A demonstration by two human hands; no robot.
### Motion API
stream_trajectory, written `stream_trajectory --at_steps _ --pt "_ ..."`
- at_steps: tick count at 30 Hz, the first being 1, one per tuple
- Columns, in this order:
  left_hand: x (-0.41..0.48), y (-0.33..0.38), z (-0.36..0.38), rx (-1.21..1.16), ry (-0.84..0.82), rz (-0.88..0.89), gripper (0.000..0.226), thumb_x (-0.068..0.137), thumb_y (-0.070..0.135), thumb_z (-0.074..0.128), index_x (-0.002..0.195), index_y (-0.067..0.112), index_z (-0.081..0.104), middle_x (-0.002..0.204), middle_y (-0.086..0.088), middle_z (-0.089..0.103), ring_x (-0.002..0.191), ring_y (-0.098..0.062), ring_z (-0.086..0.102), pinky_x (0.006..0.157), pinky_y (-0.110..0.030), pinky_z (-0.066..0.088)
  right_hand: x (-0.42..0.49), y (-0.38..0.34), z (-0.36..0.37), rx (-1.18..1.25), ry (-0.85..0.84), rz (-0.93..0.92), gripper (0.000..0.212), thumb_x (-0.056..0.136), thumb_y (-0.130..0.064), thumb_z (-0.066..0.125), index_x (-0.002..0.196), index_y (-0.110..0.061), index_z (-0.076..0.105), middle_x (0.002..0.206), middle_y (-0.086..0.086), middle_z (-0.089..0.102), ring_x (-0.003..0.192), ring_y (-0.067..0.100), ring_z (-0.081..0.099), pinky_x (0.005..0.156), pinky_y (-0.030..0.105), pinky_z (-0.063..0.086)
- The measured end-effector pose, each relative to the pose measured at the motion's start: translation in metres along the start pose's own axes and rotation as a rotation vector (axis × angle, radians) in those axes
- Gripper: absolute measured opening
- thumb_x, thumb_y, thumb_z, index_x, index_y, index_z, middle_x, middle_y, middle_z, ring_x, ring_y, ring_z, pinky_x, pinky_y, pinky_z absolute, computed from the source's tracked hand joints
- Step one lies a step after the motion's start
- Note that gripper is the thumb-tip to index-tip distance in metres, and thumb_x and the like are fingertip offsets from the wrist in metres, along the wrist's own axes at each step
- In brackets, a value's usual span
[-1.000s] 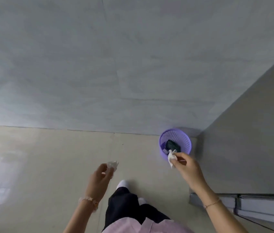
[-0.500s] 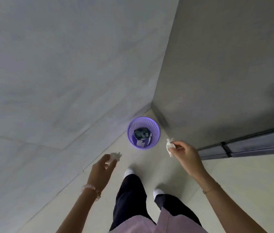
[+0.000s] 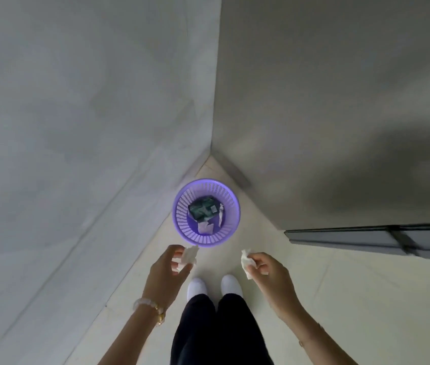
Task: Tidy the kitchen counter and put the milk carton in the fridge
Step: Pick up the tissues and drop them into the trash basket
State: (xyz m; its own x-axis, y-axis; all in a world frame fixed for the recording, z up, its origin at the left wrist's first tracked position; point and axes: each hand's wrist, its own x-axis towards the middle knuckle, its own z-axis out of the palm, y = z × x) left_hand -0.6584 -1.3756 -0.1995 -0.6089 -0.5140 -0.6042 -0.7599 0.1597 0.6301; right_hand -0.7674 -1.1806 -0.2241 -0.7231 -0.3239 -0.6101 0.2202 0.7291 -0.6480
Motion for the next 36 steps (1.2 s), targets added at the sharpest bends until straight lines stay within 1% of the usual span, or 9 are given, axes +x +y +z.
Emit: stream_trajectory --at_steps 5,12,14,17,20,25,29,32,36 --pt "0.096 -0.065 0.052 -0.063 0.052 -0.104 0.02 0.081 0.017 0.067 0.098 0.015 0.057 0.094 0.003 0.062 0.089 -0.019 0.058 0.072 -0.021 0.045 0.108 0.06 0.054 -0.082 0.064 0.007 0.009 0.088 -0.026 0.059 0.087 -0.019 0.065 0.088 0.001 0.068 0.079 0.018 0.065 0.072 0.032 0.048" --pt "0.204 -0.13 0.096 -0.044 0.207 -0.143 0.028 0.081 0.015 0.067 0.106 0.005 0.059 0.108 -0.014 0.065 0.088 -0.028 0.062 0.071 -0.027 0.042 0.216 0.095 0.12 -0.009 0.113 -0.011 0.008 0.085 -0.022 0.064 0.09 -0.018 0.069 0.087 0.003 0.07 0.082 0.02 0.065 0.074 0.034 0.05" --pt "0.221 -0.141 0.105 -0.032 0.22 -0.159 0.033 0.08 0.013 0.067 0.111 0.004 0.057 0.113 -0.017 0.064 0.092 -0.032 0.062 0.072 -0.029 0.044 0.229 0.102 0.128 0.001 0.102 -0.001 0.015 0.084 -0.023 0.065 0.099 -0.018 0.067 0.091 -0.001 0.069 0.085 0.019 0.066 0.074 0.031 0.049" --pt "0.229 -0.148 0.109 -0.073 0.186 -0.183 0.038 0.081 0.012 0.066 0.117 0.006 0.053 0.117 -0.016 0.062 0.096 -0.033 0.064 0.077 -0.034 0.05 0.234 0.11 0.128 0.004 0.052 0.002 0.043 0.085 -0.017 0.064 0.127 -0.017 0.054 0.112 -0.005 0.059 0.094 0.016 0.065 0.079 0.026 0.05" --pt "0.216 -0.142 0.101 -0.082 0.175 -0.182 0.033 0.084 0.012 0.061 0.116 0.008 0.053 0.117 -0.014 0.062 0.093 -0.027 0.063 0.078 -0.031 0.049 0.22 0.109 0.113 -0.037 0.02 0.04 0.047 0.087 -0.011 0.06 0.132 -0.014 0.048 0.112 -0.002 0.058 0.096 0.018 0.064 0.086 0.032 0.049" --pt "0.154 -0.101 0.067 -0.058 0.128 -0.224 0.019 0.09 0.013 0.048 0.105 0.011 0.06 0.1 -0.012 0.069 0.086 -0.023 0.061 0.076 -0.028 0.045 0.161 0.084 0.065 -0.064 -0.018 0.162 0.014 0.089 -0.014 0.054 0.094 -0.02 0.066 0.088 0.005 0.072 0.09 0.025 0.068 0.086 0.036 0.05" --pt "0.074 -0.05 0.026 -0.032 0.056 -0.222 0.018 0.091 0.016 0.044 0.092 0.014 0.062 0.072 -0.001 0.066 0.085 -0.028 0.066 0.063 -0.023 0.045 0.084 0.041 0.01 -0.093 0.0 0.187 0.018 0.088 -0.017 0.052 0.074 -0.023 0.063 0.061 -0.005 0.064 0.071 0.021 0.067 0.073 0.032 0.049" --pt "0.01 -0.009 -0.004 -0.024 0.009 -0.192 0.023 0.091 0.014 0.041 0.093 0.012 0.063 0.076 -0.005 0.066 0.083 -0.025 0.065 0.063 -0.022 0.045 0.021 0.01 -0.031 -0.09 0.01 0.196 0.018 0.088 -0.014 0.05 0.077 -0.014 0.064 0.057 -0.003 0.06 0.058 0.012 0.058 0.06 0.025 0.042" --pt "-0.059 0.026 -0.028 0.015 -0.094 -0.14 0.025 0.091 0.012 0.038 0.093 0.012 0.062 0.08 -0.005 0.066 0.078 -0.02 0.062 0.066 -0.023 0.045 -0.05 0.0 -0.068 -0.051 -0.005 0.221 0.02 0.089 -0.017 0.051 0.083 -0.004 0.066 0.066 0.007 0.066 0.061 0.019 0.057 0.07 0.036 0.051"
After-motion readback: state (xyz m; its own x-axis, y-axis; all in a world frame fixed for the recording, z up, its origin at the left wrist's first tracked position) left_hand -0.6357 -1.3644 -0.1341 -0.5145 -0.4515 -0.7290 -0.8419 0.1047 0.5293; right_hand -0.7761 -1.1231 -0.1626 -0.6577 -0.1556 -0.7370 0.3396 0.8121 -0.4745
